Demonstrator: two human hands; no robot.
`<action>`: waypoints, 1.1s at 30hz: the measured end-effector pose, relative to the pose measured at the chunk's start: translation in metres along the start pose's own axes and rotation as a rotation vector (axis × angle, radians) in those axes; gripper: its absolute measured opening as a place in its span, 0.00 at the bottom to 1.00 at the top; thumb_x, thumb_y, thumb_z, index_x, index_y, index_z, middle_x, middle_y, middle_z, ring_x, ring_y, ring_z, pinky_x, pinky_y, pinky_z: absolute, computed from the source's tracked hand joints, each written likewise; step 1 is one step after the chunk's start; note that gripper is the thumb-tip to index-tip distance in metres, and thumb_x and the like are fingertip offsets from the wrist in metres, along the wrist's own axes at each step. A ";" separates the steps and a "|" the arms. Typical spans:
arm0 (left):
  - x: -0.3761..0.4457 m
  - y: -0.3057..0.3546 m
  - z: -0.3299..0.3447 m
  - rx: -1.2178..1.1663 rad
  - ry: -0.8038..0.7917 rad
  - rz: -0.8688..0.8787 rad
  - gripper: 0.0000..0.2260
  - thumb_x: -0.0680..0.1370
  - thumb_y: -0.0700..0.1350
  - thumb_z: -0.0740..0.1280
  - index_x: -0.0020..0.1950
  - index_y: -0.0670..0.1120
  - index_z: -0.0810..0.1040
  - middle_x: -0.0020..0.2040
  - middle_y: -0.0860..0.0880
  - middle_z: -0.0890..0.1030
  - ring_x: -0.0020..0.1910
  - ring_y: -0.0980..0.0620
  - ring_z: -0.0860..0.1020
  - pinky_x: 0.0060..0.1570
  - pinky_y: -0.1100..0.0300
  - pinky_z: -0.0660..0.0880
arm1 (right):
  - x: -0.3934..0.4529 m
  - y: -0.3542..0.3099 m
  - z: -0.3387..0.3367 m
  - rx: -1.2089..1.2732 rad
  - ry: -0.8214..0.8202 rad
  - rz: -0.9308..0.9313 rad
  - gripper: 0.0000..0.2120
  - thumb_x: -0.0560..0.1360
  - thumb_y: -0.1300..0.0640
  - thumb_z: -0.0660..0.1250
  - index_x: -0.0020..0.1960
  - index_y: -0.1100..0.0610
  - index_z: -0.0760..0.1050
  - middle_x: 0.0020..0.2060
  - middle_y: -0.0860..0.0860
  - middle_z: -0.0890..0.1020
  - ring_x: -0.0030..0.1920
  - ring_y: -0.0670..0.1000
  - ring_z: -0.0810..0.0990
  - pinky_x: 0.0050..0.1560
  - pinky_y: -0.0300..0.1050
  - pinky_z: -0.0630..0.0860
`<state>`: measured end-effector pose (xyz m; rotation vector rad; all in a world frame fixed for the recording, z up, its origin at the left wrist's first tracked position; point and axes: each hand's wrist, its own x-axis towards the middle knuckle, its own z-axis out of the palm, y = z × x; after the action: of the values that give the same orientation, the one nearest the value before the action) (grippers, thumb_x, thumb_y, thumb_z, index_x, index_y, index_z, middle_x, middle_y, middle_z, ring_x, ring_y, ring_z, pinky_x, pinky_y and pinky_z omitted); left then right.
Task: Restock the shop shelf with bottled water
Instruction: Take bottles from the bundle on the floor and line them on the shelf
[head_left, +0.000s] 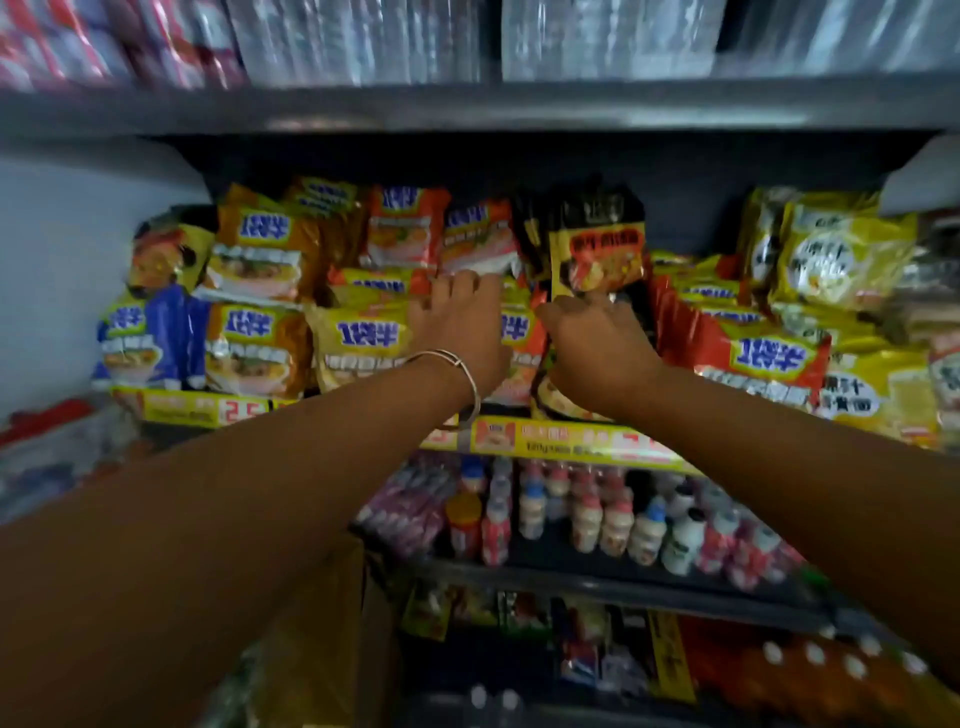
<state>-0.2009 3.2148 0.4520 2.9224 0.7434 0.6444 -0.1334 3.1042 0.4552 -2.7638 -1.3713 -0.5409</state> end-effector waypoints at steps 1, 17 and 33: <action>-0.011 0.002 0.021 -0.004 -0.028 0.008 0.27 0.74 0.48 0.67 0.70 0.48 0.61 0.69 0.45 0.63 0.69 0.43 0.61 0.64 0.46 0.59 | -0.010 0.002 0.022 0.009 -0.037 -0.005 0.23 0.75 0.58 0.64 0.69 0.58 0.64 0.64 0.57 0.72 0.64 0.60 0.68 0.60 0.52 0.67; -0.225 -0.048 0.419 -0.013 -0.544 -0.048 0.25 0.75 0.46 0.66 0.70 0.48 0.61 0.71 0.46 0.60 0.70 0.44 0.59 0.65 0.48 0.59 | -0.200 -0.050 0.451 0.259 -0.596 0.050 0.22 0.76 0.60 0.61 0.69 0.60 0.64 0.64 0.59 0.71 0.65 0.60 0.68 0.60 0.49 0.67; -0.348 -0.130 0.658 -0.047 -0.638 -0.040 0.24 0.77 0.50 0.64 0.71 0.51 0.61 0.68 0.47 0.64 0.67 0.46 0.63 0.64 0.51 0.59 | -0.338 -0.172 0.742 0.573 -0.969 0.152 0.41 0.68 0.46 0.73 0.74 0.53 0.57 0.68 0.52 0.69 0.67 0.57 0.66 0.65 0.52 0.66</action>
<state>-0.2662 3.1960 -0.3007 2.7885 0.6789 -0.2722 -0.2317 3.0680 -0.3710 -2.5915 -1.0760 1.1485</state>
